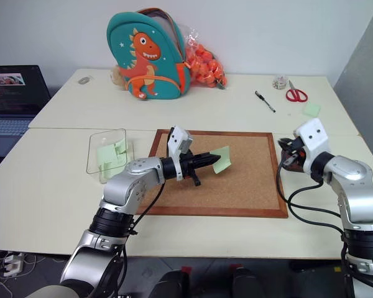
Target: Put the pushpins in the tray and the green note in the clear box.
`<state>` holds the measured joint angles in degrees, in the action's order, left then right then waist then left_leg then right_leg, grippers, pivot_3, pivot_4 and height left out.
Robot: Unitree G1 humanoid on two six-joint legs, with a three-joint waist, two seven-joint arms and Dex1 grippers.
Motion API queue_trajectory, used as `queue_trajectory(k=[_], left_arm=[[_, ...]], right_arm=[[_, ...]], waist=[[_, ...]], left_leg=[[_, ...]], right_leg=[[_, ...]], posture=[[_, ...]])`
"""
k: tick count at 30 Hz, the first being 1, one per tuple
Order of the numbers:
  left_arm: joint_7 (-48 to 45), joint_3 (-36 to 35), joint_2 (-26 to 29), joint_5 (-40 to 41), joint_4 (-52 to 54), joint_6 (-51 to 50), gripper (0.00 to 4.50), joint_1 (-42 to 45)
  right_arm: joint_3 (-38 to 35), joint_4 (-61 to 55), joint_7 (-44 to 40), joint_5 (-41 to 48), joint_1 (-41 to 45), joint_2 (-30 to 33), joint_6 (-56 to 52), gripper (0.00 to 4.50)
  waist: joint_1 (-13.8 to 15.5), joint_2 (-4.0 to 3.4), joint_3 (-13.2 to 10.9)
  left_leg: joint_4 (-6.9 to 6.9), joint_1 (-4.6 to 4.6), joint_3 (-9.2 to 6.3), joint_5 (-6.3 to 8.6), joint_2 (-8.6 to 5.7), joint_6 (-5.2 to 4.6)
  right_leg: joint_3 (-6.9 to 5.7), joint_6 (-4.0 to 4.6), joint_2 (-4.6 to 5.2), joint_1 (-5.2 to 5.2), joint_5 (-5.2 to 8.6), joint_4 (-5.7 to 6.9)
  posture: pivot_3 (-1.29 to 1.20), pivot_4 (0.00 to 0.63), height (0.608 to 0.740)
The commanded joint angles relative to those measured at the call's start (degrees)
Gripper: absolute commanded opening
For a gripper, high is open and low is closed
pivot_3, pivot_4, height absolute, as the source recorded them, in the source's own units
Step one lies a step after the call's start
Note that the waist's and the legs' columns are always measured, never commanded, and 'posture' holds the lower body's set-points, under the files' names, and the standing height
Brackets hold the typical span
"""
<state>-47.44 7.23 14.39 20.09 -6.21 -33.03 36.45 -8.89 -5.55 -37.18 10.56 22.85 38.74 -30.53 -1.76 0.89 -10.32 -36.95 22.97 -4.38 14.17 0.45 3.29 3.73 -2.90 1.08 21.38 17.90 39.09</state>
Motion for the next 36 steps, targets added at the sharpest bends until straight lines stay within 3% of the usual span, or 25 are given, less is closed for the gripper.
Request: queue_trajectory(k=[1, 8, 16, 28, 36], left_arm=[[-0.03, -0.31, 0.27, 1.11, 3.25, -0.49, 0.04, -0.32], [0.48, -0.36, 0.45, 1.09, 3.94, -0.72, 0.04, -0.48], [0.59, -0.47, 1.06, 1.24, 4.93, -1.11, 0.0, -1.03], [0.48, -0.53, 1.23, 1.3, 4.9, -1.28, 0.0, -0.93], [2.11, -2.41, 0.61, 1.47, 4.23, -0.46, 0.0, 0.23]], right_arm=[[-1.97, 11.26, 4.29, -2.7, 3.08, 0.46, 5.31, 0.0], [1.01, 26.96, 4.7, -6.19, 8.49, 1.01, 11.92, 0.0], [2.28, 37.21, 4.98, -8.02, 12.18, 0.65, 17.09, 1.62], [2.06, 38.44, 4.52, -6.97, 12.06, 0.87, 15.51, 4.35], [-0.88, 34.24, 5.73, -4.93, 12.47, 1.98, 14.67, 4.48]], waist=[[-0.24, 0.0, 0.0], [-0.28, -0.01, 0.0], [-0.14, -0.01, 0.0], [-0.21, -0.01, 0.01], [-0.2, -0.01, 0.0]], left_leg=[[0.01, -0.01, 0.04, 0.0, 0.01, 0.0], [0.01, -0.05, 0.13, 0.0, 0.02, 0.0], [0.01, -0.03, 0.12, 0.0, 0.01, 0.0], [0.0, -0.04, 0.12, -0.01, 0.02, 0.01], [0.0, -0.03, 0.12, -0.01, 0.02, 0.01]], right_leg=[[0.03, 0.0, -0.02, 0.02, 0.0, 0.0], [0.11, 0.0, -0.04, 0.02, 0.0, 0.02], [0.09, 0.0, -0.02, 0.01, -0.01, 0.0], [0.1, 0.0, -0.02, 0.0, -0.01, 0.0], [0.1, 0.0, -0.02, 0.0, -0.01, 0.0]], posture=[[0.0, 0.15, 0.74], [0.0, 0.15, 0.74], [0.0, 0.15, 0.74], [0.0, 0.15, 0.74], [0.0, 0.15, 0.74]])
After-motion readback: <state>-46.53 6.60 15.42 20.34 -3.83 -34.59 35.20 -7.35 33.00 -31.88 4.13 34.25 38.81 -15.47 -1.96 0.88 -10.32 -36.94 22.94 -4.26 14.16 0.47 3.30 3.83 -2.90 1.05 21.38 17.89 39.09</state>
